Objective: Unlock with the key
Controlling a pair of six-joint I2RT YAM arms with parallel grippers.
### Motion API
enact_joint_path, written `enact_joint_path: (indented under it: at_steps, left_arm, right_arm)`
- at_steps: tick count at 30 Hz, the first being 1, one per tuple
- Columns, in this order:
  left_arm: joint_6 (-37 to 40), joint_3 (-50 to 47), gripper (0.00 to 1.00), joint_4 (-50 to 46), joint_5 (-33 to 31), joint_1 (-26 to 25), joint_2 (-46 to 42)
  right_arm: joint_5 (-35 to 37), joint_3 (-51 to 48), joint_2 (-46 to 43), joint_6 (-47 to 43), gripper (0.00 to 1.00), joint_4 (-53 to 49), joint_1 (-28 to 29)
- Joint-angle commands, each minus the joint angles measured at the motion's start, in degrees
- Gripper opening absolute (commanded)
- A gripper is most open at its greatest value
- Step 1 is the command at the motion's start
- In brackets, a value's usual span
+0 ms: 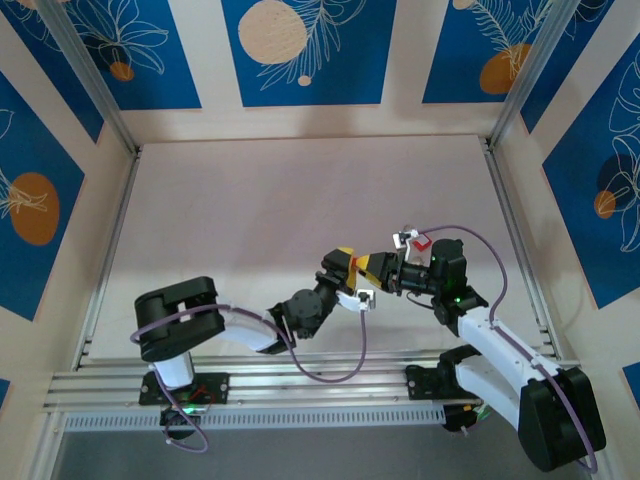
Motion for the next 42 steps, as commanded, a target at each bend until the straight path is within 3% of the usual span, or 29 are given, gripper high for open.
enact_joint_path:
  at_steps: [1,8,12,15,17,21,23,31,37,42]
  left_arm:
    - [2.88,1.53,0.62,7.35,-1.77,-1.1,1.47]
    - [3.83,1.46,0.46,8.33,-1.6,-1.96,2.33]
    - [4.02,1.19,0.31,8.07,-1.69,-2.09,2.15]
    - [4.41,0.97,0.26,7.97,-1.79,-2.21,1.98]
    - [4.66,1.06,0.25,7.95,-1.93,-2.17,1.92]
    - [4.36,1.02,0.22,6.49,-2.39,-2.17,1.54]
    - [3.76,0.86,0.21,4.99,-2.74,-2.0,1.16]
    - [0.58,-0.87,0.18,-0.51,-2.96,0.28,-2.43]
    - [-9.57,0.63,0.18,-18.96,0.26,4.69,-9.86]
    - [-27.92,8.35,0.2,-52.69,12.61,12.21,-16.76]
  right_arm:
    - [0.22,-1.06,-1.08,0.86,0.25,0.67,0.23]
    - [0.66,-0.92,-0.86,1.35,0.25,0.95,0.4]
    - [0.53,-1.1,-0.64,1.42,0.25,0.95,0.54]
    - [0.61,-1.02,-0.57,1.43,0.26,0.8,0.57]
    - [0.82,-0.86,-0.56,1.18,0.32,0.1,0.54]
    - [0.79,-0.54,-0.72,0.09,0.56,-1.34,0.3]
    - [0.35,-0.24,-1.15,-0.8,0.64,-2.64,-0.38]
    - [0.92,3.3,-7.75,-5.99,0.77,-14.53,-7.05]
    - [0.45,7.52,-11.33,-10.81,0.78,-24.07,-15.08]
    - [-0.06,8.52,-11.06,-12.73,0.79,-27.11,-20.24]
